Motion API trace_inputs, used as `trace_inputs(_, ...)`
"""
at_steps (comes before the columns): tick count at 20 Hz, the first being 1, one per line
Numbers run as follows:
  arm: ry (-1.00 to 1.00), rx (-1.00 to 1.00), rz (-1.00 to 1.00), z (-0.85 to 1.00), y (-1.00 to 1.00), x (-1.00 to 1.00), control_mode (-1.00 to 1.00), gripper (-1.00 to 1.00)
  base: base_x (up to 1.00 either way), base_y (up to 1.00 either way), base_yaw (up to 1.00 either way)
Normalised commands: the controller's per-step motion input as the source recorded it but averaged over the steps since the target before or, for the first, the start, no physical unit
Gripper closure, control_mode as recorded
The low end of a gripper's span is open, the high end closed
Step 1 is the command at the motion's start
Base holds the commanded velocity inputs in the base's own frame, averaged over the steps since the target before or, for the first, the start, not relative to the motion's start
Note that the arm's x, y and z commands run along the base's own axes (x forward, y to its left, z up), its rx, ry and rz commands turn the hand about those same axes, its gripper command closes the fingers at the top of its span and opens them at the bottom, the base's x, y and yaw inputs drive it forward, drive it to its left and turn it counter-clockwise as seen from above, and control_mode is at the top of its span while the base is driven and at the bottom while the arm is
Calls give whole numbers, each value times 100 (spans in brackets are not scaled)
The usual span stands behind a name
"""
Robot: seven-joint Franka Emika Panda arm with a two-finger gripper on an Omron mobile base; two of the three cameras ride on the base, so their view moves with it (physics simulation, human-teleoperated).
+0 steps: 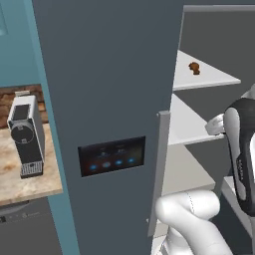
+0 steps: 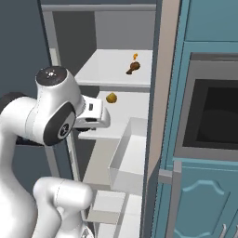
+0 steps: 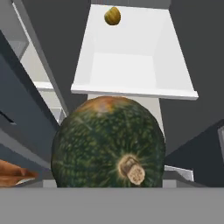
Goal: Transport the chicken drumstick and squash to the fridge. Place the chicken drumstick on the rack containing meat and place the squash on the rack containing the vegetable, ensuring meats and vegetables are on different racks.
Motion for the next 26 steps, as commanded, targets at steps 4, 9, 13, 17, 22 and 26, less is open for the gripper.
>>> trace_inputs(4,0,0,0,-16,-6,73,-100,100,0,0,0)
trace_inputs(9,0,0,1,-20,-17,67,-100,100,0,0,0)
trace_inputs(13,1,0,3,-27,-21,63,-100,100,0,0,0)
trace_inputs(17,1,0,4,-40,-24,58,-100,100,0,0,0)
trace_inputs(22,2,0,4,-61,-10,61,-100,100,0,0,0)
trace_inputs(26,0,0,3,-50,-10,67,-100,100,0,0,0)
